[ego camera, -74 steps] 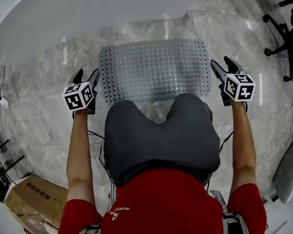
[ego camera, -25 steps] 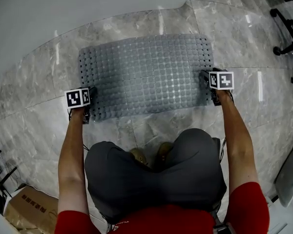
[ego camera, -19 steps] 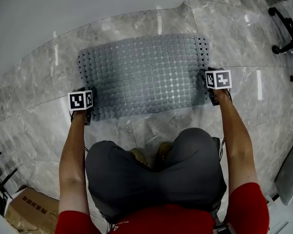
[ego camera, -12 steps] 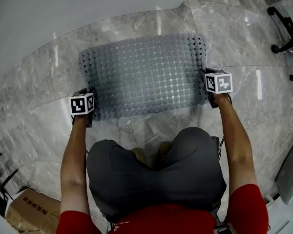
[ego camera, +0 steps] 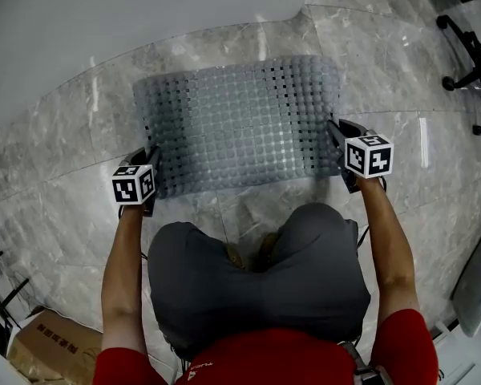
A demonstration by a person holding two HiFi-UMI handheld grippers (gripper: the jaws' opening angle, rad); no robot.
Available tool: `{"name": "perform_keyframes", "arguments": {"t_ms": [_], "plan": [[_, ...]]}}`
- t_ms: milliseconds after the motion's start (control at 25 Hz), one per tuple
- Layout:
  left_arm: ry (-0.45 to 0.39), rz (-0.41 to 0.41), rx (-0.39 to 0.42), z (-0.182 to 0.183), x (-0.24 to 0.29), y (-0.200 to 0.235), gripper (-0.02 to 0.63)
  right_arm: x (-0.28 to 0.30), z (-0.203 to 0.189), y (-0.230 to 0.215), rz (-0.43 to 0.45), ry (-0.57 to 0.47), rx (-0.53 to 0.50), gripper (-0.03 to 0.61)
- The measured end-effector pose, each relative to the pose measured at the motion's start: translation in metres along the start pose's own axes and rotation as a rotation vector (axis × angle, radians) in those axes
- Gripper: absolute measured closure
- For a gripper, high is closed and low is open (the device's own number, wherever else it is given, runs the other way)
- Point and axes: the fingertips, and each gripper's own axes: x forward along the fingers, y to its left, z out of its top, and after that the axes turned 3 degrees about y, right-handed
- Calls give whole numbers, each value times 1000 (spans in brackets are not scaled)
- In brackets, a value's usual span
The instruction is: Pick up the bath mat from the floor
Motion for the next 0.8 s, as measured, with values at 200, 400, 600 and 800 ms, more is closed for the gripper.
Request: {"name": "perform_keyframes", "arguments": {"t_ms": [200, 400, 600, 800], "plan": [[-58, -45, 6, 13, -23, -13, 558, -25, 12, 16, 22, -49, -2, 540], [-135, -80, 7, 35, -49, -21, 558, -42, 33, 26, 40, -109, 9, 540], [-244, -97, 3, 64, -81, -26, 558, -63, 62, 40, 69, -207, 16, 541], [-396, -99, -7, 98, -126, -30, 560, -98, 97, 60, 99, -337, 25, 540]]}}
